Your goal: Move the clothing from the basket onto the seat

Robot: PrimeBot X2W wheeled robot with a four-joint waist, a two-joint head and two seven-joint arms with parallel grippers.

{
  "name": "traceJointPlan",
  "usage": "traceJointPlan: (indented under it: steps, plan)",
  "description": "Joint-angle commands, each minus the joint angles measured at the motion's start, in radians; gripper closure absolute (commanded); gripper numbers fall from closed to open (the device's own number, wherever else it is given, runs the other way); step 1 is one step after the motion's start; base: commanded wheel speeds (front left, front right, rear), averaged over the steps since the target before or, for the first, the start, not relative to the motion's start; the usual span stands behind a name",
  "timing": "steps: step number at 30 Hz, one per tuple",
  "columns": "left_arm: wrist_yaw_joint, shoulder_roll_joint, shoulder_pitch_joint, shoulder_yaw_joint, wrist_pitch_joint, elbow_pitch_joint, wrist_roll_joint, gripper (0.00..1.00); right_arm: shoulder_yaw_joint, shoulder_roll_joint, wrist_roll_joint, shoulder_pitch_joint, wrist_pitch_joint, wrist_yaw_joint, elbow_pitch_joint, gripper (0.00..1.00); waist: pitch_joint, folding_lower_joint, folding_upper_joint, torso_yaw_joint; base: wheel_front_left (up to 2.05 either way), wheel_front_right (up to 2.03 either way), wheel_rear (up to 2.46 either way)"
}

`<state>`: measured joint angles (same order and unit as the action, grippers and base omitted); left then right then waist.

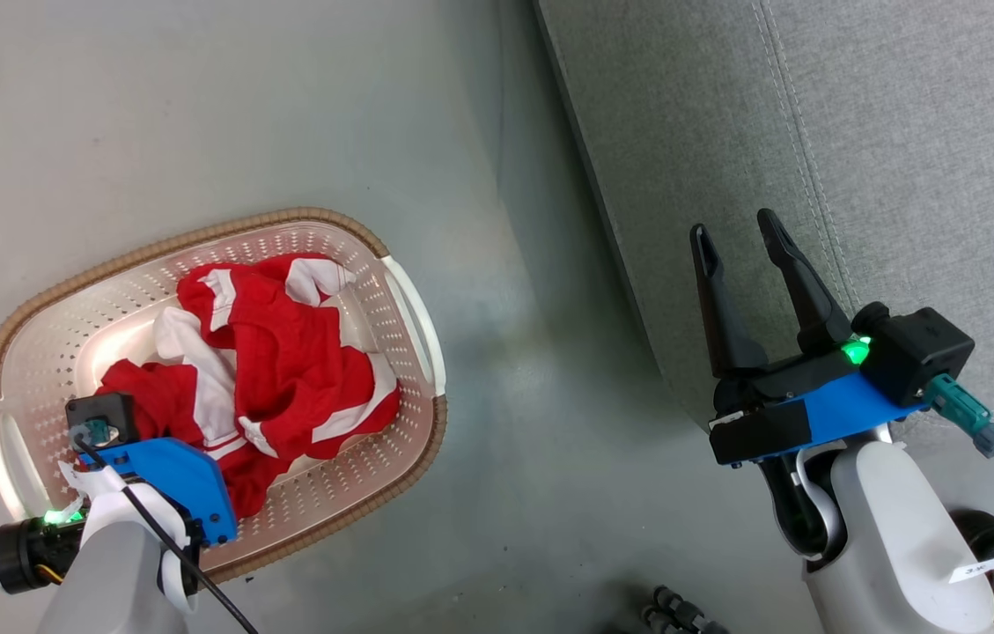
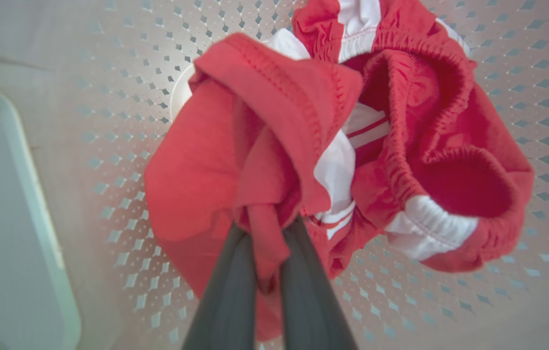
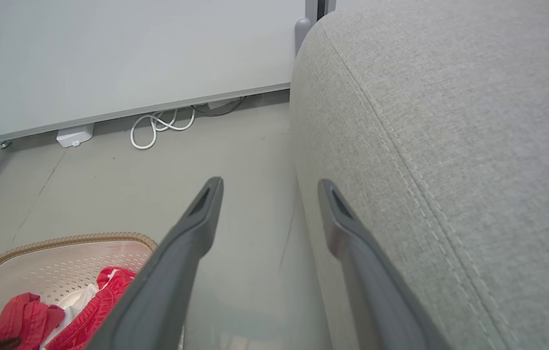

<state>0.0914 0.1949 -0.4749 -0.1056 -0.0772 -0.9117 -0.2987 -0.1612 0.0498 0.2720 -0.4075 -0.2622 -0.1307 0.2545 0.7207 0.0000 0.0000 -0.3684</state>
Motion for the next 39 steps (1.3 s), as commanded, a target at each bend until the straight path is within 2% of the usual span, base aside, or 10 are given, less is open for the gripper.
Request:
traceJointPlan:
  steps: [1, 10, 25, 32, 39]
  plan:
    - [-0.002, -0.001, -0.015, -0.002, 0.006, -0.003, -0.006, 1.0, 0.002, 0.001, -0.009, -0.015, -0.004, 0.0, 0.003, 0.0, -0.006, 0.0, 0.0, 0.004, 0.0, 0.0, 0.0]
    - [-0.044, -0.045, -0.018, -0.04, 0.028, -0.028, -0.011, 1.0, 0.029, 0.001, -0.048, 0.007, -0.004, 0.0, 0.027, 0.0, -0.121, 0.0, 0.0, 0.07, 0.0, 0.0, 0.0]
    - [-0.162, -0.114, 0.004, -0.15, 0.179, -0.086, 0.008, 1.0, 0.114, 0.002, -0.148, 0.129, 0.002, 0.0, 0.089, 0.0, -0.482, 0.0, 0.0, 0.258, 0.0, 0.0, 0.0]
    - [-0.19, -0.131, 0.015, -0.191, 0.226, -0.083, -0.003, 1.0, 0.114, 0.002, -0.157, 0.208, 0.038, 0.0, 0.076, 0.0, -0.599, 0.0, 0.0, 0.3, 0.0, 0.0, 0.0]
    - [-0.214, -0.143, -0.004, -0.26, 0.243, -0.02, -0.033, 1.0, 0.112, 0.002, -0.167, 0.28, 0.079, 0.0, 0.044, 0.0, -0.693, 0.0, 0.0, 0.327, 0.0, 0.0, 0.0]
